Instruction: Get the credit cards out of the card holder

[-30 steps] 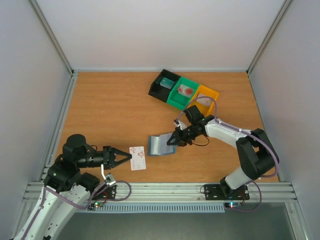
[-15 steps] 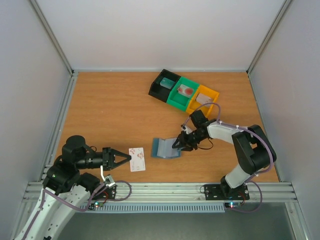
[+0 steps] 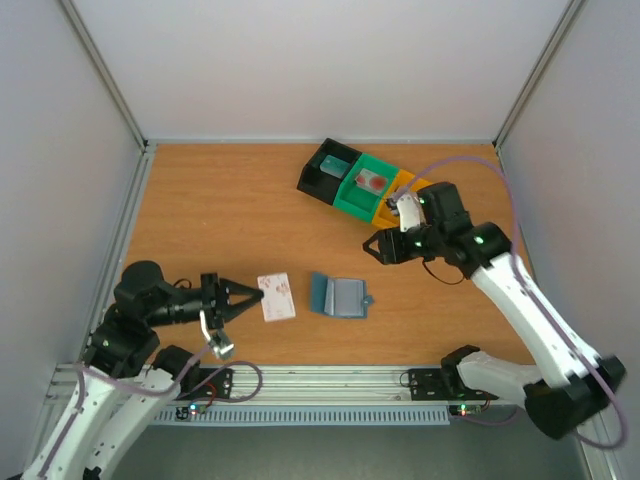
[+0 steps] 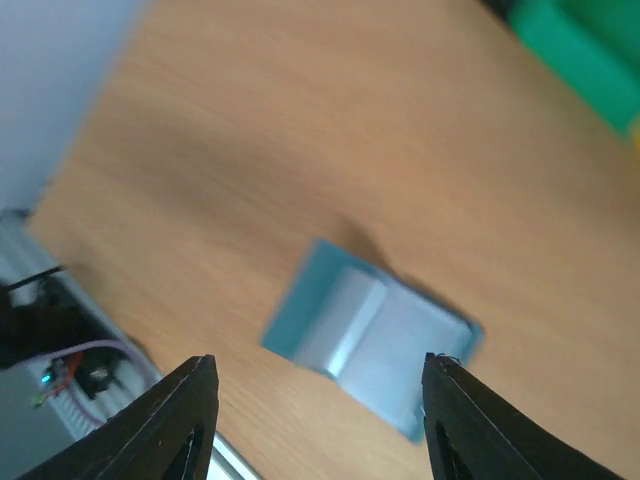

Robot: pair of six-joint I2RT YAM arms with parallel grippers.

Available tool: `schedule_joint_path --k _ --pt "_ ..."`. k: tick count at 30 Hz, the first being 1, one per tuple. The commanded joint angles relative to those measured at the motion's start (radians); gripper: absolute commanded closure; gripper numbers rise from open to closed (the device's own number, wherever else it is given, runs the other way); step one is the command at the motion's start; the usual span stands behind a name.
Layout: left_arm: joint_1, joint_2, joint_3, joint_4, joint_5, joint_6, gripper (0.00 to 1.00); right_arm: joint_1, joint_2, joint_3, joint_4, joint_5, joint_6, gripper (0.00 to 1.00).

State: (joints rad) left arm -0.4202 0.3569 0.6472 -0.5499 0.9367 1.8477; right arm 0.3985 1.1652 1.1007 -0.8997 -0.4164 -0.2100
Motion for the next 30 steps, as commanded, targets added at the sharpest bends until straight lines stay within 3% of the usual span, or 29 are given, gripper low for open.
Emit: schedule_joint_path --k 1,4,8,11,14,16,18,25,30 --pt "0.003 0.157 0.202 0.275 -0.109 -0.605 1.0 0.128 -0.197 0.119 0.058 -0.016 -0.344 0.43" --pt "0.003 0.255 0.335 0.359 -0.139 -1.053 1.0 0.134 -0.285 0.076 0.301 -0.224 -0.468 0.4" --pt "0.003 0.311 0.392 0.442 -0.083 -1.466 1.0 0.134 -0.282 0.054 0.627 -0.504 -0.486 0.38" --pt "0.003 0.339 0.391 0.553 -0.04 -1.846 1.0 0.135 -0.205 0.089 0.82 -0.657 -0.375 0.36" --pt "0.003 0.362 0.375 0.67 -0.022 -2.111 1.0 0.143 -0.099 0.136 1.052 -0.744 -0.138 0.35" --pt "0.001 0.363 0.375 0.691 -0.03 -2.166 1.0 0.169 -0.053 0.151 1.176 -0.749 0.006 0.36" --pt "0.001 0.364 0.378 0.675 -0.044 -2.155 1.0 0.218 -0.03 0.173 1.183 -0.72 0.009 0.37" --pt "-0.003 0.371 0.372 0.631 -0.037 -2.123 1.0 0.333 0.044 0.363 0.818 -0.629 -0.165 0.37" --pt "-0.005 0.374 0.35 0.64 -0.026 -2.111 1.0 0.362 0.107 0.442 0.724 -0.61 -0.177 0.52"
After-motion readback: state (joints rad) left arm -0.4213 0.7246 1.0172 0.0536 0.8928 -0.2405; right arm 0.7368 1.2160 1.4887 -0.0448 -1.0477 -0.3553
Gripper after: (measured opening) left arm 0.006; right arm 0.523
